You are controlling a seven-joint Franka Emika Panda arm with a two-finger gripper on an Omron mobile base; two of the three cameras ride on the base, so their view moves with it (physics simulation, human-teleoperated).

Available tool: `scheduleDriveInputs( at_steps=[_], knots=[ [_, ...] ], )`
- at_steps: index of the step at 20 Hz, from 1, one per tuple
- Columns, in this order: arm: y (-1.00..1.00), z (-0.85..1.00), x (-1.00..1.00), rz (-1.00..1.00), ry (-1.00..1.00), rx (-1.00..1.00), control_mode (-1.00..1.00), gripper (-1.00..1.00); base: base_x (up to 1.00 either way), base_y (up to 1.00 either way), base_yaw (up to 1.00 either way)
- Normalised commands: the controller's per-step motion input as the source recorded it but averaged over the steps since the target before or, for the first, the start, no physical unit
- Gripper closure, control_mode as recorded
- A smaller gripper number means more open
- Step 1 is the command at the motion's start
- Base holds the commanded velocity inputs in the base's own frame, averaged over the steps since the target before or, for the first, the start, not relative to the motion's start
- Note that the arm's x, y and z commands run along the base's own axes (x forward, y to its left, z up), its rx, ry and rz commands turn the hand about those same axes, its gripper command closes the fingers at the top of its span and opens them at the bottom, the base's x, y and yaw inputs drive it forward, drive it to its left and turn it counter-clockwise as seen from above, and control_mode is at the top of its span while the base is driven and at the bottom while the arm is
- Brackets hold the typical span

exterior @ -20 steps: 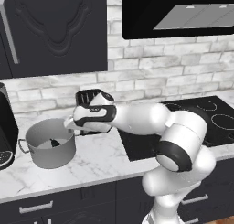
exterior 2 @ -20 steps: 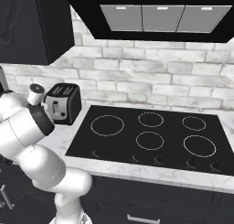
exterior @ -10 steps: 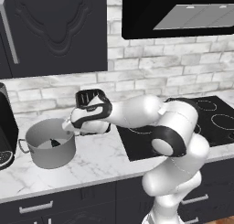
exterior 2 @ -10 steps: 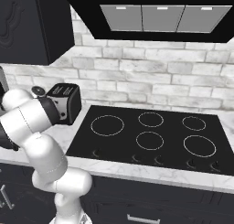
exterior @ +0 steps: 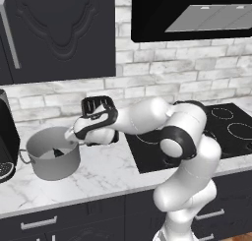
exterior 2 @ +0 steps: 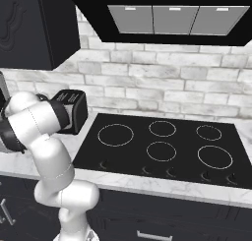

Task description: Turn on the sink faucet. Then move the eggplant from the counter to the sink. Turn off the sink. Move the vegetable from the sink to the pot next to the stove. Finally move the pot to the front center burner.

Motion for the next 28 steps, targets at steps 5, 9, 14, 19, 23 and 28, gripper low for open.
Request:
scheduleDriveInputs(
  at_steps=[5,9,14,19,23,28],
  knots=[
    [0.16,-0.13,0.08,0.01,-0.05,0.0,-1.0,1.0,0.0,0.0,0.0],
    [0.12,-0.07,0.0,0.03,0.0,0.0,-1.0,1.0,0.0,0.0,0.0],
    [0.0,-0.01,-0.31,-0.01,-0.02,0.01,-1.0,1.0,0.0,0.0,0.0],
    [-0.13,0.06,-0.68,-0.07,-0.04,0.01,-1.0,1.0,0.0,0.0,0.0],
    [-0.51,0.24,-0.47,-0.1,0.0,0.04,-1.0,1.0,0.0,0.0,0.0],
    [-0.7,0.4,-0.34,-0.13,0.0,0.06,-1.0,1.0,0.0,0.0,0.0]
  ],
)
